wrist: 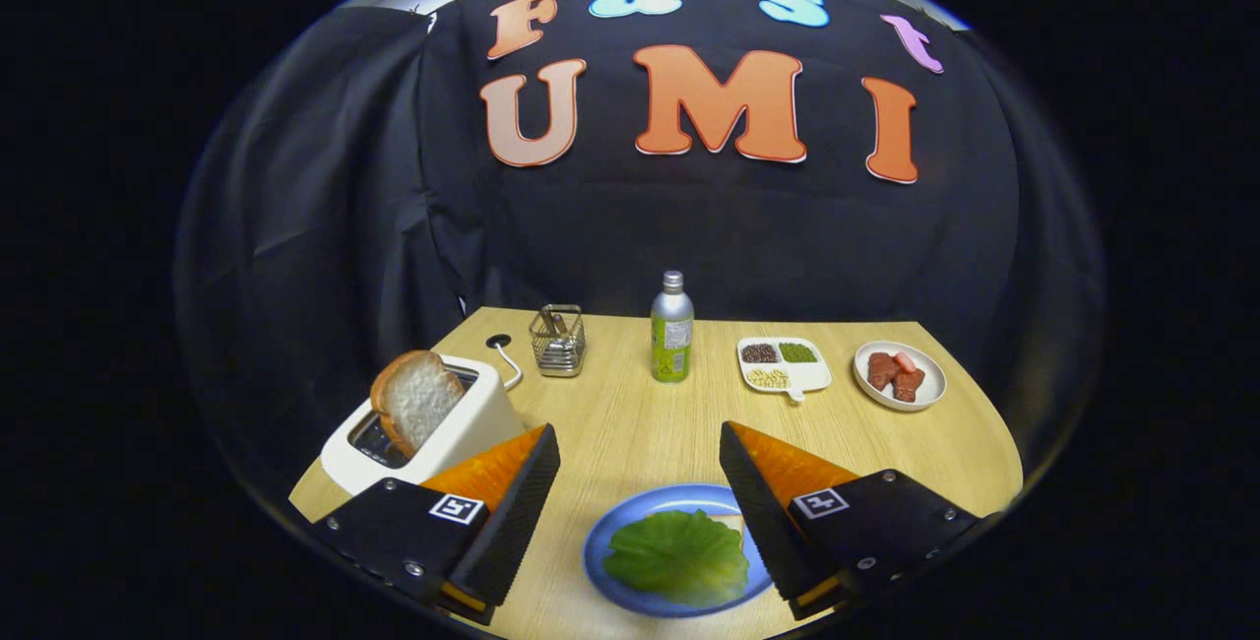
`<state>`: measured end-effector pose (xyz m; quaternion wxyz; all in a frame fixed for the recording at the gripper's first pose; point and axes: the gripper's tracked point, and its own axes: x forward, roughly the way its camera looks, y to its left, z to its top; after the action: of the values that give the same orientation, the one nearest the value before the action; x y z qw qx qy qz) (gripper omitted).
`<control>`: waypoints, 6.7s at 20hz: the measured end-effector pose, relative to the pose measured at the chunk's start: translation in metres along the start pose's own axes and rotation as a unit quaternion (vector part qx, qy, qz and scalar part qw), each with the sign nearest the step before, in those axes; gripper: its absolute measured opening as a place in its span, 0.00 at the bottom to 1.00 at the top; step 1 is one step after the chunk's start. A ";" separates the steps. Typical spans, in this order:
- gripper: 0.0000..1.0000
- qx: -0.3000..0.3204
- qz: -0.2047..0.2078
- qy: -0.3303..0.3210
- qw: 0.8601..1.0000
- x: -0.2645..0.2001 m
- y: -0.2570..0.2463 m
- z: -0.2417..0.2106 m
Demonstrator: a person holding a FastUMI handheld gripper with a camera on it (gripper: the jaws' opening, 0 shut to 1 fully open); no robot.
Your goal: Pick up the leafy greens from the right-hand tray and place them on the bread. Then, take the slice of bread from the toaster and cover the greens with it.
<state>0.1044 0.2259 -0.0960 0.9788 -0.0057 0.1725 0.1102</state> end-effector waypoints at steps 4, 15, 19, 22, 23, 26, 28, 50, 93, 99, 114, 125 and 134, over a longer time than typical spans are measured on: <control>0.98 -0.020 0.017 -0.012 1.000 0.002 0.040 0.023; 0.98 -0.044 0.087 -0.003 0.995 0.018 0.150 0.028; 0.98 -0.046 0.090 0.010 0.995 0.030 0.165 0.020; 0.98 -0.051 0.084 0.021 0.995 0.040 0.170 0.008; 0.98 -0.053 0.082 0.024 0.995 0.042 0.172 0.006; 0.98 -0.064 0.080 0.033 0.994 0.049 0.176 -0.003; 0.96 -0.068 0.084 0.038 0.993 0.051 0.181 -0.007; 0.19 -0.036 0.083 0.090 0.992 0.065 0.181 -0.028; 0.12 0.030 0.027 -0.029 0.999 -0.034 0.049 0.066; 0.12 0.038 0.011 0.001 0.999 -0.041 0.015 0.027; 0.12 0.071 0.025 0.080 0.994 -0.017 -0.015 -0.074; 0.12 0.111 0.030 0.128 0.985 0.003 -0.048 -0.124; 0.23 0.133 0.008 0.150 0.980 0.018 -0.088 -0.140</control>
<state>0.0927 0.1366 -0.2358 0.9331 0.1093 0.3301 0.0918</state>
